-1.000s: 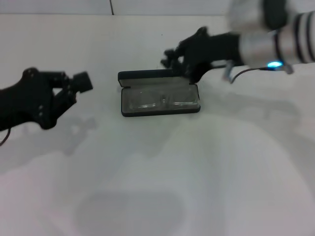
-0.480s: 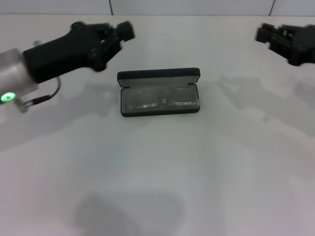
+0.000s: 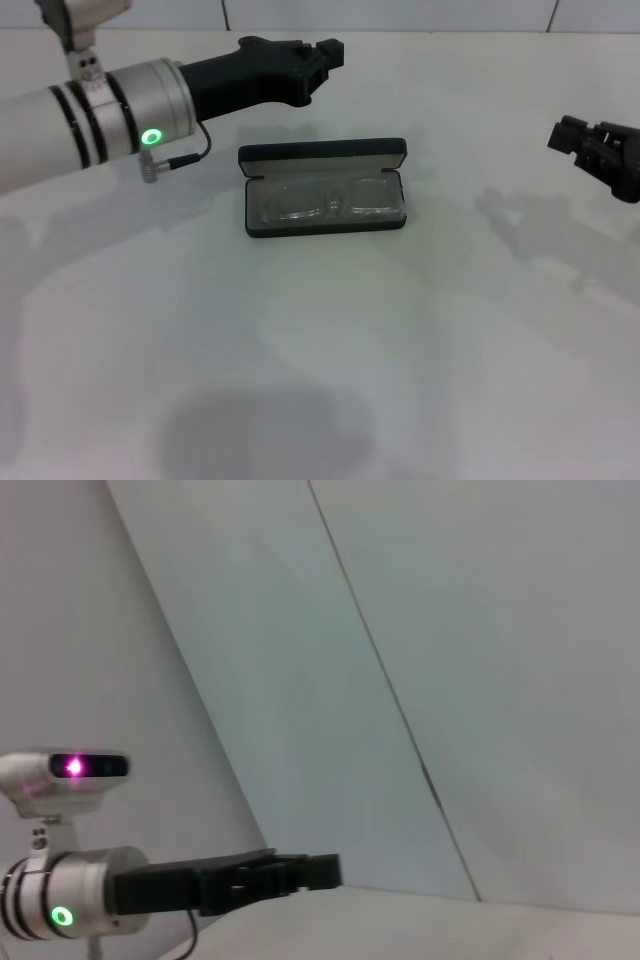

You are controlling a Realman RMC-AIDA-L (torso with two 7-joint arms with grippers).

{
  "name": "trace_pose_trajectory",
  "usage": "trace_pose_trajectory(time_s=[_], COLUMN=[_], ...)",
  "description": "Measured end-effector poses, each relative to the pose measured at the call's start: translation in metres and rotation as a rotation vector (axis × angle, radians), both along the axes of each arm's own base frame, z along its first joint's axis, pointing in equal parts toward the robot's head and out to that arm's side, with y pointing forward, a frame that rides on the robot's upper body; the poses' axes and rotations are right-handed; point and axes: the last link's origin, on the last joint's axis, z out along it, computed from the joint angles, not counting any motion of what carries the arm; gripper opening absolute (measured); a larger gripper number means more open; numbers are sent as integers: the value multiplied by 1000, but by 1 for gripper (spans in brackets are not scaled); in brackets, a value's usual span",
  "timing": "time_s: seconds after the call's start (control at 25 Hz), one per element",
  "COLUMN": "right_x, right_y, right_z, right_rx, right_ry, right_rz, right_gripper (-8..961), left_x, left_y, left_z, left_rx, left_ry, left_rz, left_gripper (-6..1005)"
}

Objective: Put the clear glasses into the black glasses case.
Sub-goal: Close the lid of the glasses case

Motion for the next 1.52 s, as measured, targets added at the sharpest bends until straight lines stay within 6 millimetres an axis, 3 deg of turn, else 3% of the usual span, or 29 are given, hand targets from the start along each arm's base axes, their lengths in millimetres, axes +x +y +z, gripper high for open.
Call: trace_pose_trajectory(time_s=[0.32,0.52,0.88,1.2,1.52], right_x=[4,1,-7,-12,-16], right_y=[-3,1,11,21,25], right_z=[-7,-7,-9,-14,-15], right_rx=[-25,-23,-22,-22,-19], right_ry=[22,21,14,-6,-15], right_rz=[-23,-17,-3,-3,4], right_gripper=[144,145,146,146,147], left_x=[-11,-20,-29,-42,-51], left_y=[5,-3,-9,-27,-36], left_z=[-16,-32,-40,-57,-59], left_rx=[3,-38,-53,-115,-118], left_ry=[82,119,134,122,112], left_rz=[78,107,152,197,224], left_gripper=[47,48,49,49,50])
